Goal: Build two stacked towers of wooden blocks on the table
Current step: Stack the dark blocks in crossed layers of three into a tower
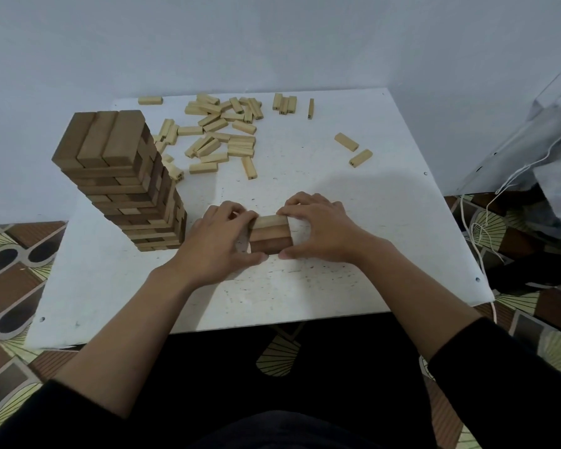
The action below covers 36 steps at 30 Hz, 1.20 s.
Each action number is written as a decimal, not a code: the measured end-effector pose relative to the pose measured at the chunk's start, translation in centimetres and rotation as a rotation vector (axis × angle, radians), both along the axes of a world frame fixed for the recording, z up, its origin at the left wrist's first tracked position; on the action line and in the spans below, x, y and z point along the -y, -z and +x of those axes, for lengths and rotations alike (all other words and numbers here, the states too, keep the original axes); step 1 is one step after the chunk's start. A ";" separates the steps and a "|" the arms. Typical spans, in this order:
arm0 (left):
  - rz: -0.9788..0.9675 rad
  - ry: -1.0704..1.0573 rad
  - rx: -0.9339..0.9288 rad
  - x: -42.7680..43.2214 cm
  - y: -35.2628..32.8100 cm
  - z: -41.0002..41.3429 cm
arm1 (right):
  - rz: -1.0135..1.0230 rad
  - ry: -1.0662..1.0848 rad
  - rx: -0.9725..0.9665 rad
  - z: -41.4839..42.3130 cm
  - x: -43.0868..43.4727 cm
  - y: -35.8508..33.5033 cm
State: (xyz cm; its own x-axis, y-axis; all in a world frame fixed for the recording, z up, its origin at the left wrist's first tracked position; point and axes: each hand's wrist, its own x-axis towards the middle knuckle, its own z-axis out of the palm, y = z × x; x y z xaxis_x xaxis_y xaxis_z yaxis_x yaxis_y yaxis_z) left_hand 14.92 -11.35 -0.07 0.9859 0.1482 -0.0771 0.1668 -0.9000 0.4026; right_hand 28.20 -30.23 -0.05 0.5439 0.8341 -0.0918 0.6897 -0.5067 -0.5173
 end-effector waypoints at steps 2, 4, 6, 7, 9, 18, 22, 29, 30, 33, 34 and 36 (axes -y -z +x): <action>-0.039 -0.011 0.013 -0.1 0.1 0.0 | -0.008 -0.003 0.002 0.0 0.0 -0.1; -0.067 -0.006 0.019 -0.1 0.2 0.0 | -0.018 -0.008 0.005 0.1 0.0 -0.1; -0.078 0.004 0.022 -0.1 0.2 0.0 | -0.031 -0.010 0.005 0.1 0.0 -0.2; -0.084 0.002 0.025 -0.2 0.1 0.0 | -0.037 -0.010 0.005 0.1 -0.1 -0.2; -0.107 -0.011 0.032 -0.4 0.1 0.1 | -0.052 -0.013 0.004 0.2 -0.1 -0.3; -0.135 0.076 -0.017 -0.3 -0.5 0.1 | -0.022 -0.037 -0.075 -0.1 0.2 -0.6; -0.121 0.125 0.022 0.6 -2.0 -0.2 | 0.090 0.005 -0.151 -0.6 1.3 -1.2; -0.007 0.192 0.166 2.1 -6.8 -2.1 | 0.304 0.016 -0.204 -1.9 3.2 -4.4; -0.005 0.192 0.171 2.1 -7.6 -2.4 | 0.322 0.012 -0.195 -2.2 3.1 -5.0; -0.011 0.178 0.193 2.0 -10.0 -3.5 | 0.379 0.000 -0.166 -3.0 2.7 -7.0; -0.011 0.171 0.204 1.8 -10.9 -4.0 | 0.397 -0.010 -0.152 -3.3 2.4 -7.9; 0.014 0.166 0.242 1.4 -12.6 -5.0 | 0.431 -0.040 -0.124 -3.8 1.9 -9.6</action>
State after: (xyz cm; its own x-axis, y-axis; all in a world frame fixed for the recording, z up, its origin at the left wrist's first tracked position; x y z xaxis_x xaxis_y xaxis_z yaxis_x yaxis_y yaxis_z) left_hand 9.88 -12.73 12.53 0.9863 -0.0176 0.1637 -0.0827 -0.9128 0.4000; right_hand 24.43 -32.14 9.53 0.5172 0.8306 0.2063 0.6236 -0.2006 -0.7555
